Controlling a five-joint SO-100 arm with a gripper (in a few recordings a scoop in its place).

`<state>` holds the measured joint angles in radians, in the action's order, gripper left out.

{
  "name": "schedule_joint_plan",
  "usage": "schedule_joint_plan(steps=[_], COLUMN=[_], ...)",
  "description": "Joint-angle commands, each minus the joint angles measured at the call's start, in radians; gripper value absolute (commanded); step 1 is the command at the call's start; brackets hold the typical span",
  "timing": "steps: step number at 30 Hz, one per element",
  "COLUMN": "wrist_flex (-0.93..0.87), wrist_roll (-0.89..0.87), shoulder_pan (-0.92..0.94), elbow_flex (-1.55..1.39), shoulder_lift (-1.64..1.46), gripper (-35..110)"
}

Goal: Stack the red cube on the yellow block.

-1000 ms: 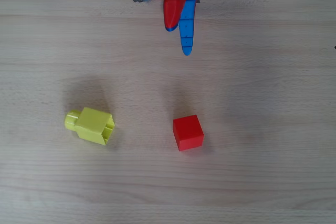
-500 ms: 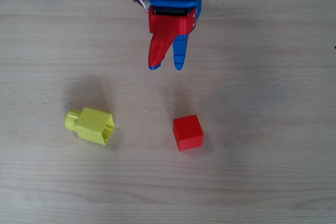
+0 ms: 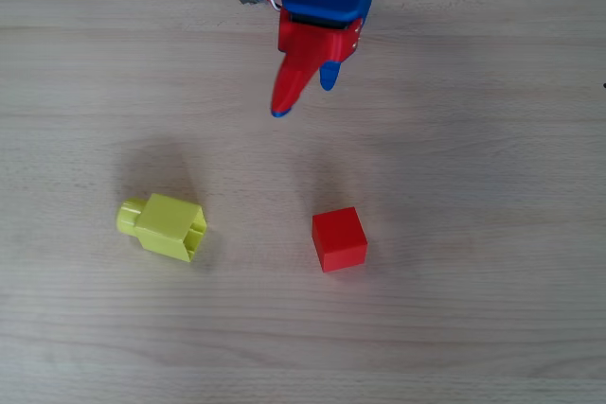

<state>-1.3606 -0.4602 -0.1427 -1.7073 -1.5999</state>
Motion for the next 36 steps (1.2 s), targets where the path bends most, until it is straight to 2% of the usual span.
schedule_joint_plan(steps=[1, 3, 5, 13, 15, 17, 23, 27, 32, 36], wrist_flex=[-0.052, -0.041, 0.003, 0.098, 0.127, 0.124, 0.206, 0.183, 0.258, 0.249], wrist_roll=[-0.003, 0.04, 0.08, 0.176, 0.198, 0.23, 0.291, 0.302, 0.344, 0.365], shoulder_pan=[-0.008, -0.009, -0.015, -0.037, -0.035, -0.031, -0.02, -0.009, -0.009, -0.005], elbow_flex=[0.023, 0.061, 0.074, 0.095, 0.129, 0.199, 0.345, 0.419, 0.426, 0.434], shoulder_lift=[-0.008, 0.017, 0.017, 0.037, 0.071, 0.124, 0.256, 0.302, 0.337, 0.379], gripper=[92, 85, 85, 86, 94, 95, 95, 95, 94, 93])
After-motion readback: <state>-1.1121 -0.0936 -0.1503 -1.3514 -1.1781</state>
